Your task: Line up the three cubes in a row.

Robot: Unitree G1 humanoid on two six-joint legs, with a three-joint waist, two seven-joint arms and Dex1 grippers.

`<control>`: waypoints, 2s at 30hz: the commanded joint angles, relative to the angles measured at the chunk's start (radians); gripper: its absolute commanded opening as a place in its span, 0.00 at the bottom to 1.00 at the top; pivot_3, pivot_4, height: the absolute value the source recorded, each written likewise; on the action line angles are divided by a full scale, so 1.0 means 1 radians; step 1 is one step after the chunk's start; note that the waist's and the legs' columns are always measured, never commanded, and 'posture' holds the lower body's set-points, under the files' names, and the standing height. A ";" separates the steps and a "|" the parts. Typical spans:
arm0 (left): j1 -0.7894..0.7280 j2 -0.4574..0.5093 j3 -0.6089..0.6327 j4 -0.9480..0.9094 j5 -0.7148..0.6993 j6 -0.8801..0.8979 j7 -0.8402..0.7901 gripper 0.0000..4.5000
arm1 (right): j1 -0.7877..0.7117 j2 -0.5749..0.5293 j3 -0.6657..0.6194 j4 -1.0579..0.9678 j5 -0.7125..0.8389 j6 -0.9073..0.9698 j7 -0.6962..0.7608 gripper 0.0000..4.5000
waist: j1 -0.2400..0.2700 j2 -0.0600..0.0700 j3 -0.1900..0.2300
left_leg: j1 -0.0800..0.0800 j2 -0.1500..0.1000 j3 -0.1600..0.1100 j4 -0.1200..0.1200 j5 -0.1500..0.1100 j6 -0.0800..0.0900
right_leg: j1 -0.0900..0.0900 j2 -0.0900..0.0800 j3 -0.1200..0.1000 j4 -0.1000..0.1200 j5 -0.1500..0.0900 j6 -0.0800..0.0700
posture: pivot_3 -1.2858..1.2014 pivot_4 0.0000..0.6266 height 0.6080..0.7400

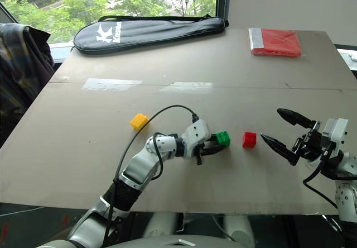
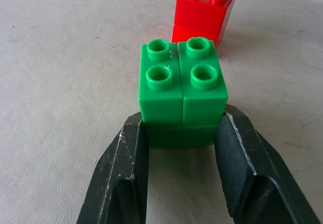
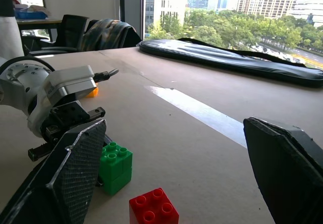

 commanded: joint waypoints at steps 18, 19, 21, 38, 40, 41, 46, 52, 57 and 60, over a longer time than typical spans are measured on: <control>-0.379 0.016 0.021 0.813 0.019 -0.807 -0.392 0.27 | 0.073 -0.040 -0.034 -0.022 0.026 0.030 0.071 1.00 | 0.000 0.000 0.000 | -0.002 0.000 0.000 0.001 0.000 0.000 | -0.001 0.000 0.000 -0.001 0.000 0.000 | 0.52 0.24 0.76; -0.385 0.011 0.024 0.831 0.021 -0.807 -0.395 0.27 | 0.088 -0.048 -0.038 -0.018 0.022 0.028 0.082 1.00 | 0.001 0.000 0.000 | -0.003 0.000 0.000 0.001 0.000 0.000 | -0.001 0.000 -0.001 -0.001 0.000 0.000 | 0.52 0.24 0.76; -0.391 0.001 0.029 0.853 0.024 -0.819 -0.404 0.27 | 0.106 -0.057 -0.044 -0.009 0.018 0.021 0.101 1.00 | 0.001 0.000 0.000 | -0.003 0.000 0.000 0.001 0.000 0.000 | -0.001 0.000 -0.001 -0.001 0.000 0.000 | 0.52 0.24 0.76; -0.365 -0.019 0.066 0.862 0.027 -0.771 -0.467 0.88 | 0.071 -0.082 -0.035 0.106 -0.013 -0.038 0.192 1.00 | -0.001 0.000 0.000 | -0.002 0.000 0.000 0.001 0.000 0.000 | -0.001 0.000 -0.001 0.000 0.000 0.000 | 0.52 0.24 0.76; -0.366 -0.016 0.064 0.867 0.036 -0.777 -0.470 0.98 | 0.066 -0.081 -0.034 0.114 -0.015 -0.042 0.196 1.00 | -0.001 0.000 0.000 | -0.002 0.000 0.000 0.001 0.000 0.000 | -0.001 0.000 -0.001 0.000 0.000 0.000 | 0.52 0.24 0.76; -0.366 -0.013 0.061 0.870 0.047 -0.786 -0.462 0.98 | 0.065 -0.080 -0.033 0.116 -0.016 -0.044 0.198 1.00 | -0.001 0.000 0.000 | -0.002 0.000 0.000 0.001 0.000 0.000 | -0.001 0.000 -0.001 0.000 0.000 0.000 | 0.52 0.24 0.76; -0.357 -0.009 0.057 0.868 0.052 -0.798 -0.466 0.98 | 0.067 -0.074 -0.034 0.127 -0.021 -0.055 0.203 1.00 | -0.001 0.000 0.000 | -0.002 0.000 0.000 0.001 0.000 0.000 | -0.001 0.000 -0.001 0.000 0.000 0.000 | 0.52 0.24 0.76; -0.346 -0.022 0.053 0.855 0.047 -0.792 -0.472 0.98 | 0.072 -0.064 -0.028 0.132 -0.025 -0.070 0.203 1.00 | 0.000 0.000 -0.001 | -0.001 0.000 0.000 0.001 0.000 0.000 | -0.001 0.000 -0.001 0.000 0.000 0.000 | 0.52 0.24 0.76; -0.348 -0.037 0.052 0.843 0.030 -0.759 -0.502 0.98 | 0.085 -0.057 -0.021 0.103 -0.028 -0.066 0.187 1.00 | 0.000 0.000 -0.001 | -0.001 0.000 0.000 0.001 0.000 0.000 | -0.001 0.000 -0.001 0.000 0.000 0.000 | 0.52 0.24 0.76; -0.345 -0.039 0.052 0.828 0.021 -0.737 -0.527 0.98 | 0.086 -0.057 -0.020 0.092 -0.029 -0.060 0.178 1.00 | 0.000 0.000 -0.001 | -0.002 0.000 0.000 0.001 0.000 0.000 | -0.001 0.000 -0.001 0.000 0.000 0.000 | 0.52 0.24 0.76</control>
